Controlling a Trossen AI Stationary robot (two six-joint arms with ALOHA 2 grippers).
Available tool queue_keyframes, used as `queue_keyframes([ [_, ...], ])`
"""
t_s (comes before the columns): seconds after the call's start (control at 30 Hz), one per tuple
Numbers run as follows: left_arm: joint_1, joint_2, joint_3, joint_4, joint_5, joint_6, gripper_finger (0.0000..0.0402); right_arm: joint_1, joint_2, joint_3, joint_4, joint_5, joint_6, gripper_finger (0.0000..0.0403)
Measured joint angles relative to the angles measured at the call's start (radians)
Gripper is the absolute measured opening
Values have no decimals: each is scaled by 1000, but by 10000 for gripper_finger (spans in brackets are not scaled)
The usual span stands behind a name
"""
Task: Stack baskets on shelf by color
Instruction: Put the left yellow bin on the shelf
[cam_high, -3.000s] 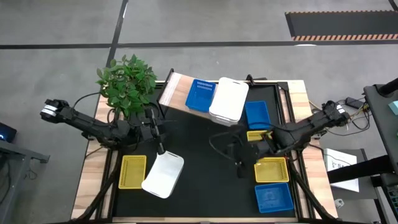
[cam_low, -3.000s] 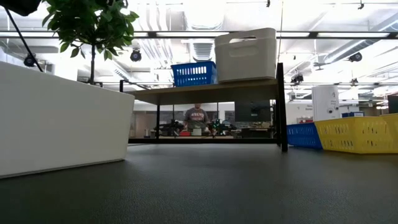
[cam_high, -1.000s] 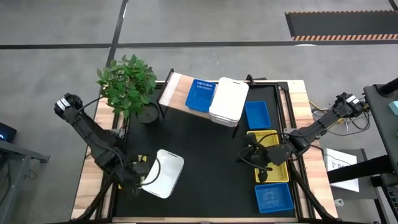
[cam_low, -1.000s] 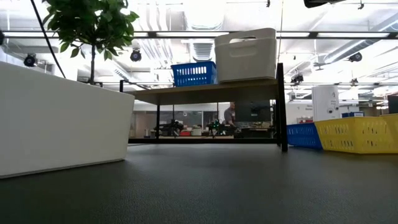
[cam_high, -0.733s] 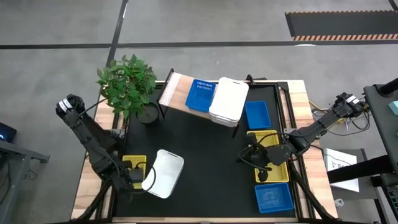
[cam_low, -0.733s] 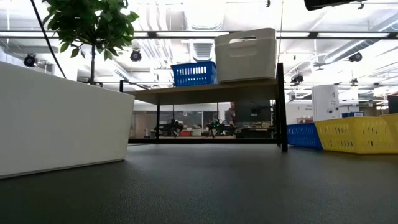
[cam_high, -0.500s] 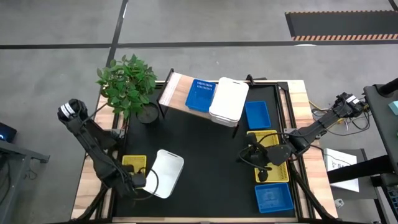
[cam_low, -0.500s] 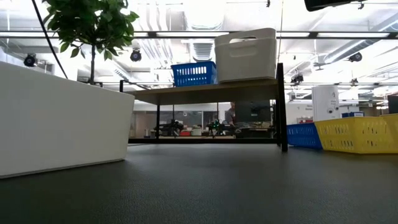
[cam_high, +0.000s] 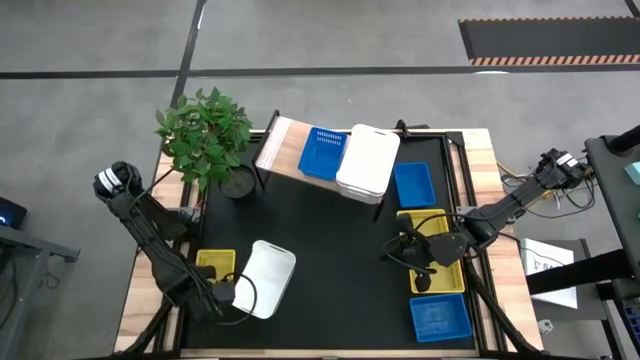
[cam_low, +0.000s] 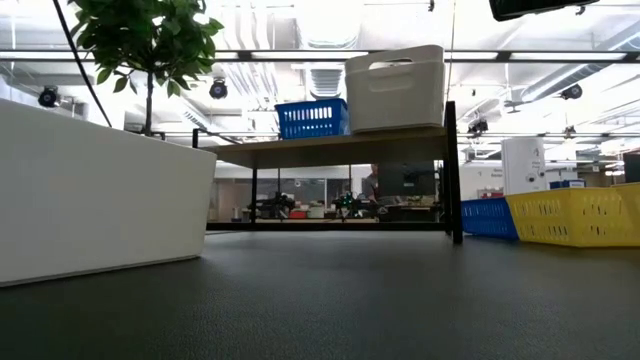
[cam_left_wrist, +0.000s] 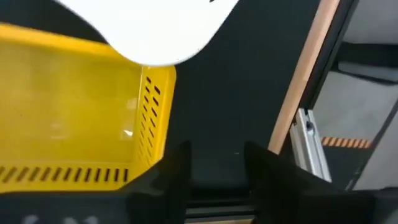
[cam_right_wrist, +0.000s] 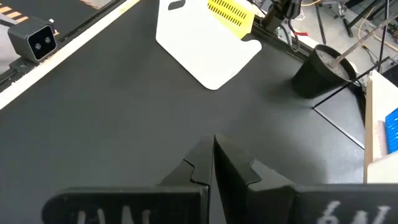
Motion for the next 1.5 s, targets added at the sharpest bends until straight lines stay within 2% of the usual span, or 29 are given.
queue_keyframes([
  [0.1, -5, -2, 0, -6, -11, 114, 167, 0, 0, 0, 0, 0, 2, 9],
  [0.17, -6, -1, 0, -40, -54, 161, 177, 0, 0, 0, 0, 0, 4, 9],
  [0.23, -6, 1, -1, -72, -95, 190, 179, 0, 0, 0, 0, 0, 5, 9],
  [0.37, -6, 12, -8, -95, -102, 219, 180, 0, 0, 0, -6, 0, 14, 9],
  [0.57, -5, 36, -54, 33, -112, 220, 180, 0, 0, -3, -14, 0, 21, 9],
  [0.67, -6, 60, -72, 44, -112, 219, 178, 0, 0, -5, -15, 0, 21, 9],
  [0.83, -5, 94, -73, 92, -91, 279, 144, 0, 0, -5, -15, 0, 21, 9],
  [1.03, -5, 92, -72, 115, -45, 319, 36, 0, 0, -5, -15, 0, 20, 9],
  [1.1, -6, 83, -72, 106, -47, 316, 12, 0, 0, -5, -14, 0, 21, 9],
  [1.33, -4, 56, -48, 82, -42, 293, 3, 0, 0, -5, -14, 0, 21, 9],
  [1.5, -4, 21, 34, -35, -1, 292, 0, 0, 0, -5, -12, 0, 17, 9],
])
